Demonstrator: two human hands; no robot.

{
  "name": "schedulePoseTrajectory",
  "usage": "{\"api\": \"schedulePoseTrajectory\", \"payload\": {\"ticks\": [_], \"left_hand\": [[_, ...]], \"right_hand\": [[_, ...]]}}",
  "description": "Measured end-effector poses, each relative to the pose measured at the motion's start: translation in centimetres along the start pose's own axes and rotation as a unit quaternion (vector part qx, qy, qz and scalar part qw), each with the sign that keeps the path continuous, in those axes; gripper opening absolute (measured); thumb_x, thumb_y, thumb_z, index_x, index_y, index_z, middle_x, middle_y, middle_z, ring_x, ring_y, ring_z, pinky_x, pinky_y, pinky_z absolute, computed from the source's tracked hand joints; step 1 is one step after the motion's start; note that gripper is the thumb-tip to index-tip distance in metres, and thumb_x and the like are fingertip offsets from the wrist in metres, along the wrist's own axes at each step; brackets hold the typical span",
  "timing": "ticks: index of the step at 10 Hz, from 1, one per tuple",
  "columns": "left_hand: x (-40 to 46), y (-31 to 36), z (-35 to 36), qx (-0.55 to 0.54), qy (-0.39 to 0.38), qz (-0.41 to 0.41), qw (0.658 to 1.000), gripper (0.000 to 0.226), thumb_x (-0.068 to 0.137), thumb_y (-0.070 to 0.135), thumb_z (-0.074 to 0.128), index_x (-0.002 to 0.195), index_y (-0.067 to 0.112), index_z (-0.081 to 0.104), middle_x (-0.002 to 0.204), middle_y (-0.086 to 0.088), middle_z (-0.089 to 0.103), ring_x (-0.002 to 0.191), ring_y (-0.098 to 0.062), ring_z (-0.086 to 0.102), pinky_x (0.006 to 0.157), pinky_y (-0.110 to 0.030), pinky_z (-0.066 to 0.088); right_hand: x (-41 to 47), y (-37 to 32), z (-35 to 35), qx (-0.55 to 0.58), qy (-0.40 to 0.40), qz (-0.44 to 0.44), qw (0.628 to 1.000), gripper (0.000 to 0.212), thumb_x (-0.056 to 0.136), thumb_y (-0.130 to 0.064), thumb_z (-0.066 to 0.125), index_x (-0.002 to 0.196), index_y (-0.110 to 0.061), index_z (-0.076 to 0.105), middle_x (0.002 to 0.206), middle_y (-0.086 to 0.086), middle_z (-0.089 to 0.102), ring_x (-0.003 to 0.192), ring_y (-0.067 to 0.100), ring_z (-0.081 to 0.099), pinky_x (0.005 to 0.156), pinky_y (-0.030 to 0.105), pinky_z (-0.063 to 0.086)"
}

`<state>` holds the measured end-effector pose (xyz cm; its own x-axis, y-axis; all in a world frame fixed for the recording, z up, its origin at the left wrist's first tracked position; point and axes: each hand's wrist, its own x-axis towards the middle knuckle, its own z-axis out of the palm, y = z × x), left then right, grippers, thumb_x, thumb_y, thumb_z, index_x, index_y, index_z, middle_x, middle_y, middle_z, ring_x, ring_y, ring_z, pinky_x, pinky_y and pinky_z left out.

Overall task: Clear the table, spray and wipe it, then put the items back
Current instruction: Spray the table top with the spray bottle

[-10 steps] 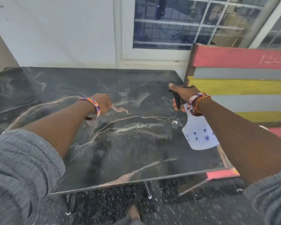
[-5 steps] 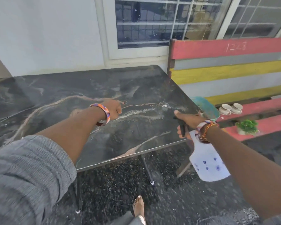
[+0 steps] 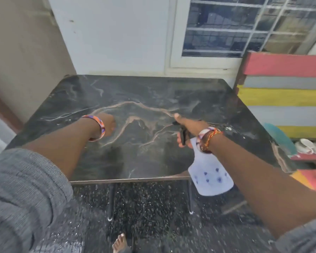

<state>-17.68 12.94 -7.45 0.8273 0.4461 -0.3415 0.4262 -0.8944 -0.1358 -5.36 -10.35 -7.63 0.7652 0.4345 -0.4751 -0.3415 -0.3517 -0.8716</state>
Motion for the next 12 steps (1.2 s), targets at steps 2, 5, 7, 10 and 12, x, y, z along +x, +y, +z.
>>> {"api": "schedulePoseTrajectory", "payload": {"ticks": [2,5,7,10,12], "left_hand": [[2.6,-5.4,-1.0,-0.056,0.032,-0.016,0.998,0.032,0.088,0.006,0.046,0.114,0.004,0.064,0.120,-0.017,0.065,0.112,-0.032,0.060,0.093,-0.033,0.048],[7.1,-17.2,1.0,-0.094,0.052,-0.042,0.993,0.027,0.082,0.005,0.052,0.104,0.005,0.068,0.109,-0.019,0.069,0.102,-0.035,0.064,0.086,-0.032,0.052],[7.3,-24.4,2.1,-0.091,0.031,-0.092,0.991,0.029,0.084,0.007,0.052,0.107,0.003,0.068,0.113,-0.020,0.068,0.107,-0.035,0.063,0.093,-0.036,0.050],[5.1,-27.3,2.2,-0.059,0.028,-0.110,0.992,0.033,0.091,0.007,0.044,0.116,0.002,0.064,0.122,-0.018,0.064,0.106,-0.032,0.061,0.099,-0.037,0.047],[3.4,-25.1,1.6,-0.047,0.039,-0.093,0.994,0.034,0.092,0.007,0.041,0.119,0.003,0.062,0.121,-0.017,0.064,0.111,-0.032,0.060,0.096,-0.034,0.046]], "right_hand": [[6.4,-6.6,2.3,-0.011,0.107,-0.079,0.991,0.038,0.079,-0.046,0.069,0.071,-0.009,0.062,0.053,0.008,0.052,0.045,0.020,0.047,0.047,0.026,0.045],[14.1,-13.5,13.5,-0.038,0.006,-0.027,0.999,0.043,0.084,-0.045,0.064,0.101,-0.005,0.059,0.075,0.017,0.057,0.062,0.025,0.057,0.056,0.037,0.056],[15.7,-13.8,22.6,-0.113,-0.005,-0.086,0.990,0.035,0.080,-0.045,0.068,0.077,-0.010,0.065,0.055,0.006,0.052,0.038,0.016,0.044,0.037,0.016,0.037],[12.2,-10.9,28.8,-0.214,-0.109,-0.078,0.968,0.047,0.078,-0.056,0.065,0.068,-0.010,0.060,0.057,0.012,0.059,0.046,0.022,0.054,0.043,0.024,0.047],[7.1,-6.9,28.1,-0.250,-0.153,-0.052,0.955,0.051,0.074,-0.057,0.069,0.063,-0.009,0.058,0.057,0.012,0.060,0.044,0.021,0.053,0.047,0.026,0.048]]}}
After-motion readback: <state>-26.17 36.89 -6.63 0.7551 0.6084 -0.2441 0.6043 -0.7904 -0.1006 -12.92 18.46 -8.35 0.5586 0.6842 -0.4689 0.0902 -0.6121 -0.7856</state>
